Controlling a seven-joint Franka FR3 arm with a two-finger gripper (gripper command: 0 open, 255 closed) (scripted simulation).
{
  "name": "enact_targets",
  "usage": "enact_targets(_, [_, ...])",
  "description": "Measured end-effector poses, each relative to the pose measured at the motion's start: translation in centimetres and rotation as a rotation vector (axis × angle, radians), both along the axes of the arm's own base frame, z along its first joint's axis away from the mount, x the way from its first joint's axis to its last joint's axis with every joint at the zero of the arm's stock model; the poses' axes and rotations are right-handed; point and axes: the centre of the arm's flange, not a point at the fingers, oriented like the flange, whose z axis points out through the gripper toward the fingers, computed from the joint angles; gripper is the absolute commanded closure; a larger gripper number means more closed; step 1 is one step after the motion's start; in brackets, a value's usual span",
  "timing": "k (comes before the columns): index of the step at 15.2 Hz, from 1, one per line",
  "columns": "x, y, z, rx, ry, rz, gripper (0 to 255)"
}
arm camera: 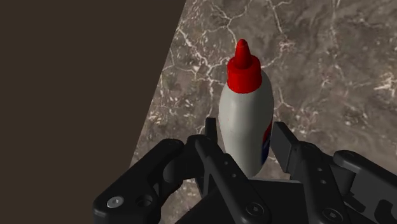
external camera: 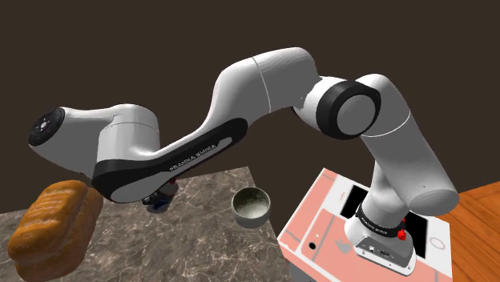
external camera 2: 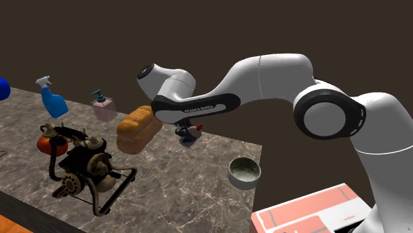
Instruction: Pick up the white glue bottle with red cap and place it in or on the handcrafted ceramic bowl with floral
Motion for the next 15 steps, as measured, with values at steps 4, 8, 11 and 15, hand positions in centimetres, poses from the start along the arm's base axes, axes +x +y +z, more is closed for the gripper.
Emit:
enact_targets(4, [0.0,0.1,2.2,0.000,0.000,0.000,255])
enact_targets(8, [0.0,0.1,4.2,0.000,0.000,0.000,255])
enact_targets(11, [0.1,0.1,5.9,0.000,0.000,0.000,255])
enact_targets(15, [0.0,0.1,8.0,0.000,0.000,0.000,255])
